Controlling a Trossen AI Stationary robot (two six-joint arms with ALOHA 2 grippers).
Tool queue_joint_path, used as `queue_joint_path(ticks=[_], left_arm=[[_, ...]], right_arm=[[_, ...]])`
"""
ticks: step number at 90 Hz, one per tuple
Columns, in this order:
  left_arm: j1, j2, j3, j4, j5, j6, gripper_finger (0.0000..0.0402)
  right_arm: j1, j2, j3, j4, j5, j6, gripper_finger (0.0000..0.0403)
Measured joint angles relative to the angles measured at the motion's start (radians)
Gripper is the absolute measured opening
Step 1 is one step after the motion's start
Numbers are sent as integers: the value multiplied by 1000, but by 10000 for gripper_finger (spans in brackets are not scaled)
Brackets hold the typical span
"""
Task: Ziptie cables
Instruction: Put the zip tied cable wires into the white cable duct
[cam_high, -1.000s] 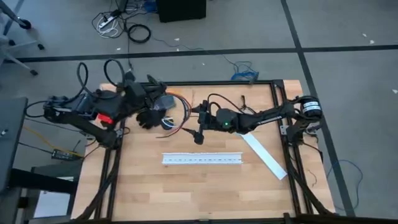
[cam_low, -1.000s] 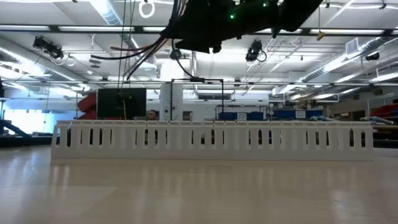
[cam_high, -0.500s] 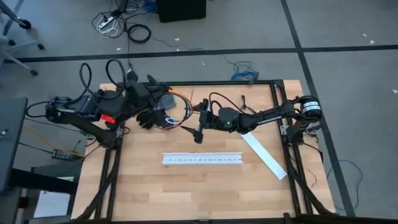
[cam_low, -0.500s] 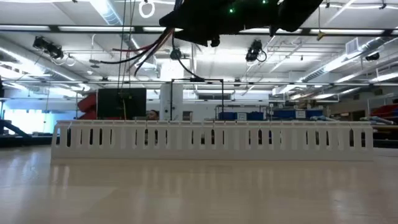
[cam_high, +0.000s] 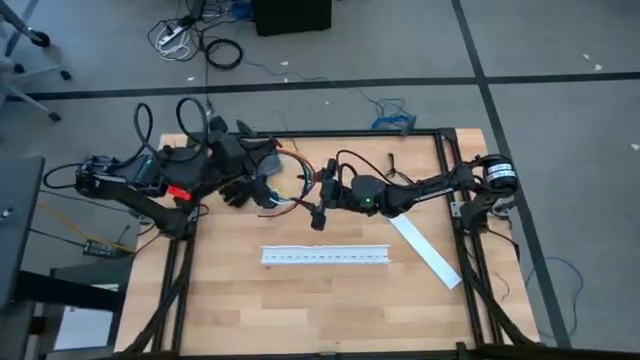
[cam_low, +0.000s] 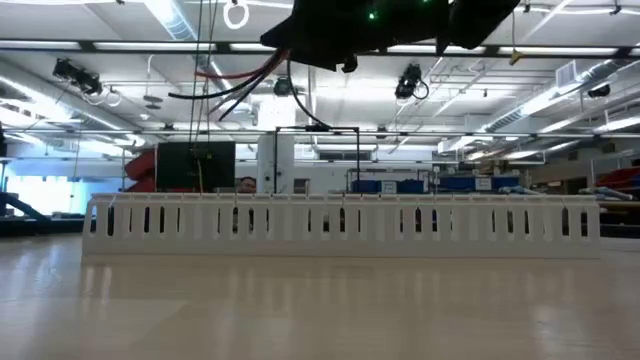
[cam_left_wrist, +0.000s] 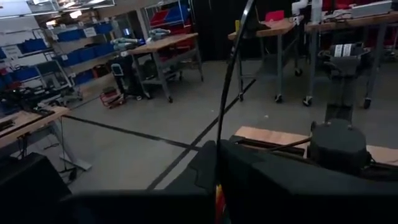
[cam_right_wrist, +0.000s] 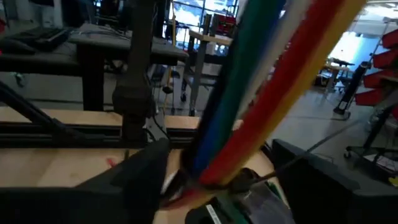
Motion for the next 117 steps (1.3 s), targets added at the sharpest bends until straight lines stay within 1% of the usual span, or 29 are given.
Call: queue_joint_path(ticks=[19,27,31,43,50,61,72,77,85,95,107,117], left_arm=[[0,0,0,4,0,7,0],[0,0,0,-60,13,-3,0],[0,0,0,-122,16,-35,0],[-5,0,0,-354,46,-136,0],[-18,-2,-18,-441,87,-177,0],[-48,-2,-100,-495,181,-212,0],[-88,-2,-227,-508,244,-276,0],[-105,-2,-304,-473,281,-297,0],[-129,7,-421,-402,345,-345,0],[-167,5,-537,-327,388,-415,0],[-207,6,-591,-330,403,-494,0],[-245,5,-595,-326,409,-507,0]], right_arm=[[0,0,0,-28,-3,-1,107],[0,-3,0,-75,-6,-30,38],[0,-12,0,-129,4,-63,19],[5,-90,-1,-324,51,-79,18],[8,-145,-1,-455,53,-76,12],[36,-223,6,-671,55,-31,12],[94,-239,81,-963,76,53,12],[123,-216,120,-1083,94,94,12],[163,-148,188,-1219,95,163,12],[198,-18,281,-1404,78,231,12],[223,126,436,-1595,62,269,12],[235,218,568,-1730,5,283,12]])
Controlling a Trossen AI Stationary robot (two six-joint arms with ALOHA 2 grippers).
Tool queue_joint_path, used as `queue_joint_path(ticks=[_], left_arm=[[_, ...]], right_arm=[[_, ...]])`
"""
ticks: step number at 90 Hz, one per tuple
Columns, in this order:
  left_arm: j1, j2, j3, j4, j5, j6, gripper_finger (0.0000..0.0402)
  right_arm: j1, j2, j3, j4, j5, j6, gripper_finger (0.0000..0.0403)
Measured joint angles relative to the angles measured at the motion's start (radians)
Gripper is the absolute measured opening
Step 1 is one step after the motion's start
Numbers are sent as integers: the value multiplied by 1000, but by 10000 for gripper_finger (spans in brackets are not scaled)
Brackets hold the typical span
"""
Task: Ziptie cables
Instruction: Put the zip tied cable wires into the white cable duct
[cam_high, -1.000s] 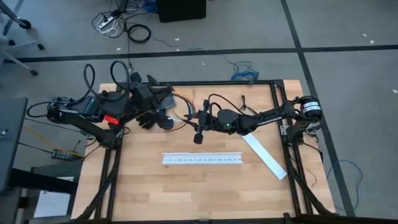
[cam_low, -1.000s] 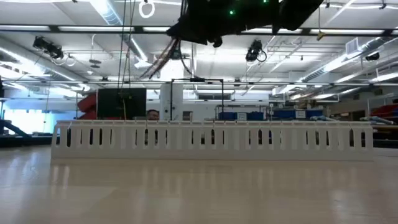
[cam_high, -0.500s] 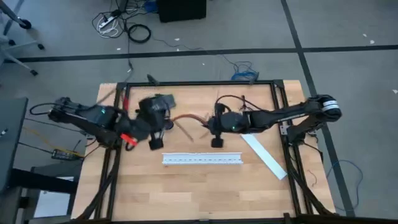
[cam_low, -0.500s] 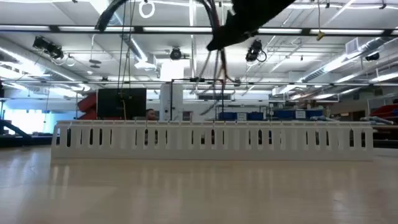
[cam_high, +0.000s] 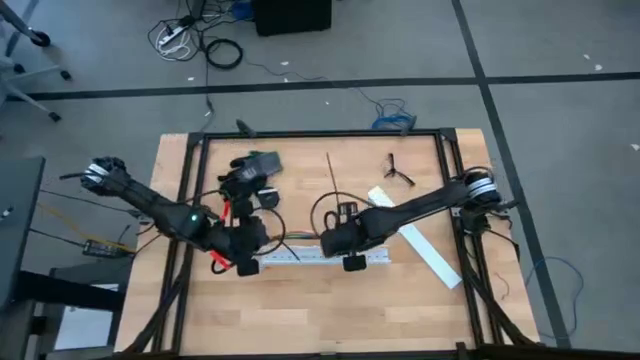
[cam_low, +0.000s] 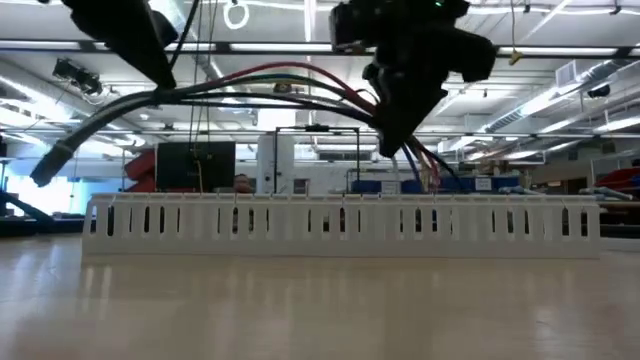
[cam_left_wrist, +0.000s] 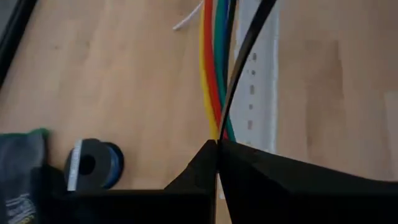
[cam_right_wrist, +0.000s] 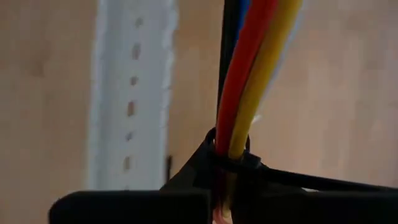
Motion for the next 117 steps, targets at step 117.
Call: queue_joint_path(ticks=[117], left_arm=[[2,365,127,-343,-291,335,0]], right_arm=[[26,96,182,-242,-313,216,12]])
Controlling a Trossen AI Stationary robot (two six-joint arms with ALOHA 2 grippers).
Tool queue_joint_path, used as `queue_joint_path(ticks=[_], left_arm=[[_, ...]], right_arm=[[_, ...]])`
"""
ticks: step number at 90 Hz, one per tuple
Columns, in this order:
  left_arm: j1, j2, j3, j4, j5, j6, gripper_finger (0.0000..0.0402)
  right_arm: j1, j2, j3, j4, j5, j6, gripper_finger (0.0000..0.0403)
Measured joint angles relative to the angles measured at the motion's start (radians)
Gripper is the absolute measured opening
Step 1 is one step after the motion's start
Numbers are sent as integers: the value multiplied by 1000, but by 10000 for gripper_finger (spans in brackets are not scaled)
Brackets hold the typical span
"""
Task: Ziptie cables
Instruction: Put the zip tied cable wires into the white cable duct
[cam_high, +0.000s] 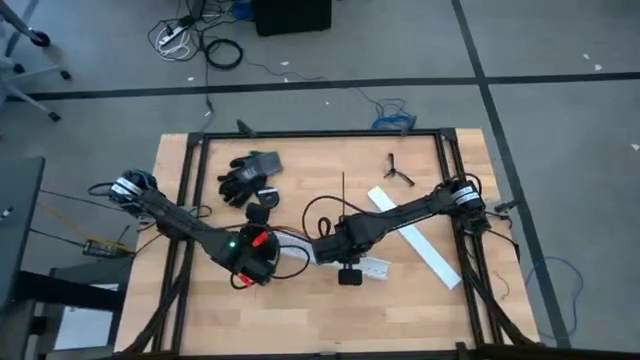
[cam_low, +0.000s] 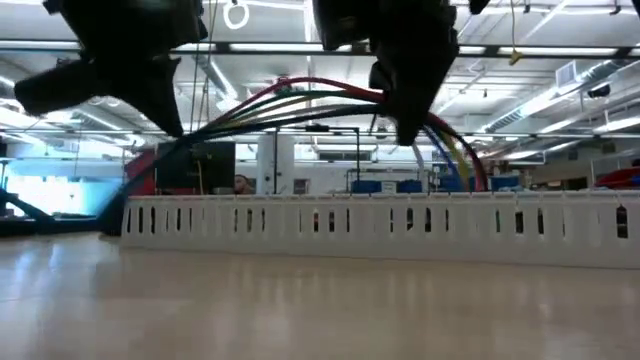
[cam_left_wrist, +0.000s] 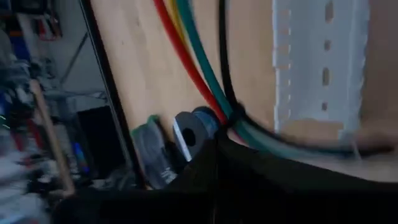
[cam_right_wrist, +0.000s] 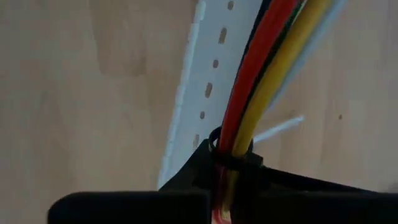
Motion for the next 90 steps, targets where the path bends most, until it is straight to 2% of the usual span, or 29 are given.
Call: queue_joint_path(ticks=[15,36,47,59,79,90], left_arm=[[0,33,-1,5,-2,46,0],[0,32,44,8,-1,-6,0],[-5,22,68,89,-3,-65,0],[-24,5,68,180,23,-59,0],[-34,-19,68,178,18,-96,2],[-34,-19,69,178,17,-109,23]], right_arm=[[-2,-3,6,-71,-49,0,12],[0,-7,128,-152,-101,-20,12],[1,-10,149,-150,-104,-23,12],[1,-3,148,-142,-97,-29,12],[7,-3,148,-134,-86,-23,12],[10,-3,148,-131,-85,-22,12]])
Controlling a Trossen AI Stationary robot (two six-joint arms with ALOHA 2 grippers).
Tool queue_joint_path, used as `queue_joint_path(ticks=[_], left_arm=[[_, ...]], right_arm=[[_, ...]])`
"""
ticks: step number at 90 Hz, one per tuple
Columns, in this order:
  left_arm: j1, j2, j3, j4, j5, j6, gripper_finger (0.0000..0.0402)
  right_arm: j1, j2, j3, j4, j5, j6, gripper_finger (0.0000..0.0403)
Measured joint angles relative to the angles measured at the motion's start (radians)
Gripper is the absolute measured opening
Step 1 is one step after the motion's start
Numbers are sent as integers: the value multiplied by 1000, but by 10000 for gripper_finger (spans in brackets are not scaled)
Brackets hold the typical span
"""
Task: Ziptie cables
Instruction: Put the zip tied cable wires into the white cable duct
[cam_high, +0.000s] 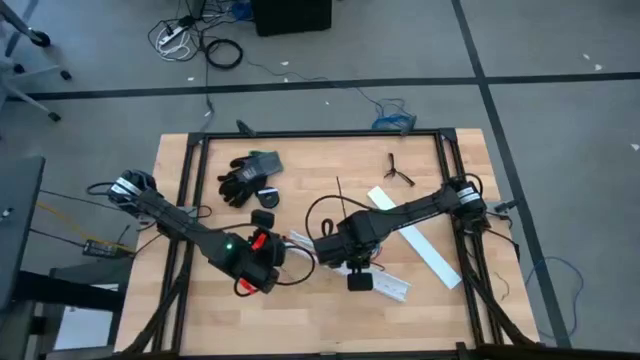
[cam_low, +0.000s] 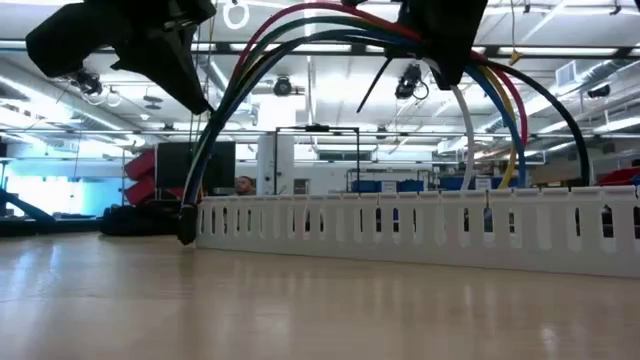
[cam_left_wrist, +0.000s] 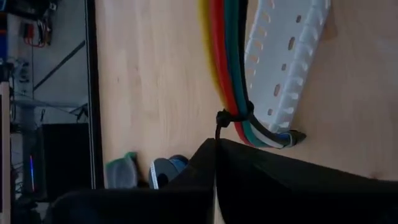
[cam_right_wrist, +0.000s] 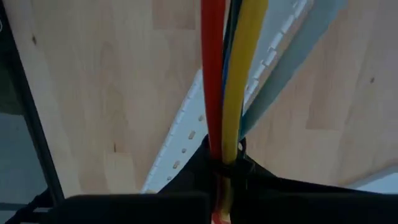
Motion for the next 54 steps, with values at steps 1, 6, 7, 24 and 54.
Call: queue_joint_path(ticks=[1,6,7,24,54], left_arm=[[0,0,0,0,0,0,26],[0,0,0,3,-1,0,47],[0,0,0,4,-1,0,51],[0,0,1,-22,12,-85,132],[-57,-45,74,-437,-111,-411,151]], right_arm=[[0,0,0,0,0,1,12],[0,0,0,0,1,4,12],[0,0,0,0,3,4,12],[-1,0,0,1,12,14,12],[-30,2,0,-2,81,45,12]])
